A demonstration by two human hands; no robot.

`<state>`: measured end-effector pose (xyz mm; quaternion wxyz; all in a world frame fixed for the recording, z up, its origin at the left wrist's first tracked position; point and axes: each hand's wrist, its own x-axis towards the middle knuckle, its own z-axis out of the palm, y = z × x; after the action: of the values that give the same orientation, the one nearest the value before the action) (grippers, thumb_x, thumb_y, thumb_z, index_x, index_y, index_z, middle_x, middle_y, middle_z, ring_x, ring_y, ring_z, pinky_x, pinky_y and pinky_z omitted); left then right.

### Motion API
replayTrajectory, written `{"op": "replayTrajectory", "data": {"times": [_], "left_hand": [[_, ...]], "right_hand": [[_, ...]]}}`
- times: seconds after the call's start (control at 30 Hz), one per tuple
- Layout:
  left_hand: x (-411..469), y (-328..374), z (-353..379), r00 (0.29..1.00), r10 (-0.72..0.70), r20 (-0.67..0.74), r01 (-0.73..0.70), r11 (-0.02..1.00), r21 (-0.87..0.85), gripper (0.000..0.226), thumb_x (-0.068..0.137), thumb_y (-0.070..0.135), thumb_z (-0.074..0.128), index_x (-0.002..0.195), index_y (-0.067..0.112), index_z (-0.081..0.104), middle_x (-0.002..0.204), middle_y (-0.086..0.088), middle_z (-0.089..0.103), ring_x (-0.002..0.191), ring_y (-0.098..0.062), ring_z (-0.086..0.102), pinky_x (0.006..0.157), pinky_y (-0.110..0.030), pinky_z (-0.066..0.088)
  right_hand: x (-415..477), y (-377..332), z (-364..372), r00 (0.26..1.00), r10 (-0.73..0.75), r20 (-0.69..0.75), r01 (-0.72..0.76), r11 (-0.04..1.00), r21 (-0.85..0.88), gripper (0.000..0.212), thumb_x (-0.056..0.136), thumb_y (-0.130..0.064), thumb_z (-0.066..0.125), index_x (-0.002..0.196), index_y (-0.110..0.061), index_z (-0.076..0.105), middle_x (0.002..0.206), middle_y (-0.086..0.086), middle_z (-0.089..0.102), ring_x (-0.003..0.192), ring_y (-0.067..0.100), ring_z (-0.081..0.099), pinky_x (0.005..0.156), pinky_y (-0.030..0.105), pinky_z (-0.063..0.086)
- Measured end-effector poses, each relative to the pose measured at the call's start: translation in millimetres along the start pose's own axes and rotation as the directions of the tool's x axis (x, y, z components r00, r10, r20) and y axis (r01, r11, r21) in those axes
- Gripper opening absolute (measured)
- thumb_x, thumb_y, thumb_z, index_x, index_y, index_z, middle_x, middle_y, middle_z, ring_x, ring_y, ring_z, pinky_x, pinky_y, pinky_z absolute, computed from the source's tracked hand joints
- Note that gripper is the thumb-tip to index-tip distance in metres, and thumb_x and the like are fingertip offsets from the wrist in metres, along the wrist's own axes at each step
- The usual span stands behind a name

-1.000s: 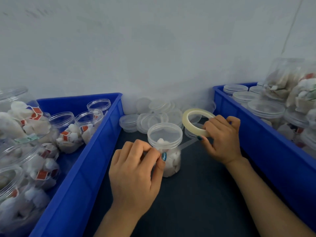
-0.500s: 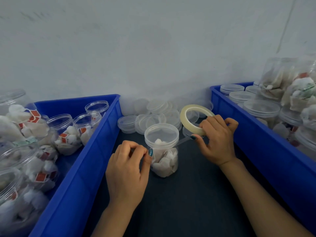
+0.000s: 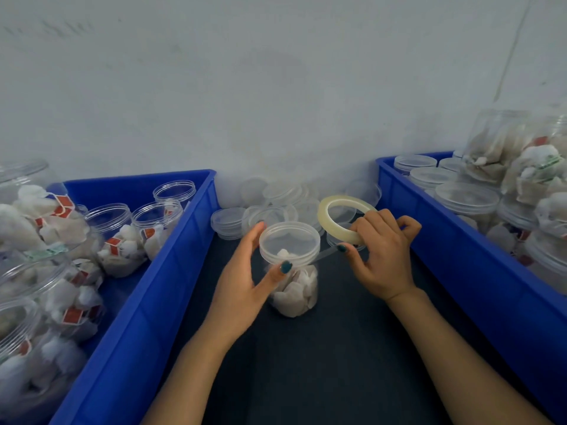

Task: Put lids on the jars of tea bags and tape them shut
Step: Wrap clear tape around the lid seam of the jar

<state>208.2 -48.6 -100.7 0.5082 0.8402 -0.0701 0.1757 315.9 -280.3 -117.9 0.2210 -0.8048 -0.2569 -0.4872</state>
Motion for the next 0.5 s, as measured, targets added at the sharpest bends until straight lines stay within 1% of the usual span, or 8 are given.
{"op": "replayTrajectory", "data": {"times": [0.1, 0.17, 0.23, 0.3, 0.33, 0.37, 0.43, 0.5], "left_hand": [[9, -8, -5, 1.0, 0.023, 0.001, -0.023, 0.996, -0.082, 0.06, 0.078, 0.051, 0.066, 0.135, 0.044, 0.047, 0.13, 0.037, 0.056, 0.128, 0.008, 0.05, 0.109, -0.025, 0.045], [10, -10, -7, 0.997, 0.029, -0.066, -0.036, 0.993, -0.116, 0.039, 0.091, 0.035, 0.055, 0.13, 0.036, 0.055, 0.128, 0.026, 0.064, 0.123, 0.005, 0.056, 0.109, -0.032, 0.047], [9, -7, -10, 0.988, -0.017, -0.153, -0.002, 0.992, -0.122, 0.036, 0.097, 0.042, 0.042, 0.128, 0.034, 0.058, 0.125, 0.019, 0.066, 0.12, 0.002, 0.06, 0.109, -0.04, 0.047], [10, 5, -11, 0.981, -0.045, -0.19, 0.029, 0.996, -0.086, 0.044, 0.096, 0.061, 0.037, 0.127, 0.038, 0.058, 0.125, 0.022, 0.064, 0.118, 0.005, 0.058, 0.108, -0.041, 0.048], [11, 15, -9, 0.984, -0.028, -0.176, 0.032, 0.999, 0.017, 0.053, 0.093, 0.073, 0.036, 0.13, 0.041, 0.057, 0.128, 0.024, 0.061, 0.12, 0.006, 0.056, 0.107, -0.04, 0.048], [13, 26, -6, 0.99, -0.004, -0.14, 0.032, 0.981, 0.193, 0.068, 0.085, 0.085, 0.034, 0.134, 0.042, 0.054, 0.135, 0.025, 0.057, 0.124, 0.004, 0.052, 0.105, -0.039, 0.048], [18, 50, 8, 0.997, 0.009, -0.071, 0.033, 0.82, 0.571, 0.102, 0.066, 0.101, 0.023, 0.145, 0.039, 0.041, 0.149, 0.018, 0.045, 0.136, -0.008, 0.044, 0.101, -0.041, 0.046], [24, 65, 26, 0.999, -0.02, -0.048, 0.049, 0.663, 0.747, 0.119, 0.06, 0.104, 0.02, 0.151, 0.029, 0.032, 0.155, 0.005, 0.038, 0.142, -0.019, 0.036, 0.099, -0.045, 0.046]], "right_hand": [[0, 0, 0, 1.0, 0.005, -0.001, -0.005, 1.0, 0.017, 0.053, 0.103, -0.057, 0.029, 0.081, -0.019, 0.059, 0.09, -0.005, 0.057, 0.087, 0.017, 0.05, 0.081, 0.035, 0.018], [0, 0, 2, 1.0, 0.01, 0.002, -0.01, 1.0, 0.019, 0.049, 0.102, -0.055, 0.033, 0.08, -0.019, 0.058, 0.09, -0.006, 0.056, 0.087, 0.017, 0.05, 0.081, 0.036, 0.018], [-1, 0, 3, 1.0, 0.011, 0.006, -0.011, 1.0, 0.023, 0.043, 0.1, -0.053, 0.037, 0.08, -0.02, 0.056, 0.09, -0.007, 0.056, 0.087, 0.016, 0.049, 0.081, 0.036, 0.018], [-1, 0, 5, 1.0, 0.01, 0.006, -0.01, 1.0, 0.022, 0.038, 0.099, -0.051, 0.041, 0.08, -0.022, 0.054, 0.09, -0.008, 0.054, 0.087, 0.015, 0.048, 0.081, 0.035, 0.018], [-1, 0, 6, 1.0, 0.012, 0.009, -0.012, 1.0, 0.026, 0.036, 0.098, -0.051, 0.042, 0.08, -0.022, 0.053, 0.09, -0.008, 0.054, 0.087, 0.015, 0.048, 0.082, 0.035, 0.017], [-1, 0, 6, 1.0, 0.014, 0.013, -0.014, 0.999, 0.031, 0.035, 0.098, -0.051, 0.042, 0.08, -0.022, 0.053, 0.09, -0.008, 0.054, 0.087, 0.015, 0.047, 0.082, 0.035, 0.017], [-2, 0, 7, 1.0, 0.019, 0.017, -0.02, 0.999, 0.039, 0.038, 0.1, -0.052, 0.039, 0.081, -0.022, 0.053, 0.089, -0.008, 0.054, 0.087, 0.014, 0.047, 0.081, 0.035, 0.018], [-2, -1, 7, 1.0, 0.025, 0.017, -0.026, 0.998, 0.059, 0.035, 0.099, -0.048, 0.04, 0.08, -0.022, 0.055, 0.088, -0.01, 0.051, 0.086, 0.015, 0.048, 0.08, 0.036, 0.019]]}}
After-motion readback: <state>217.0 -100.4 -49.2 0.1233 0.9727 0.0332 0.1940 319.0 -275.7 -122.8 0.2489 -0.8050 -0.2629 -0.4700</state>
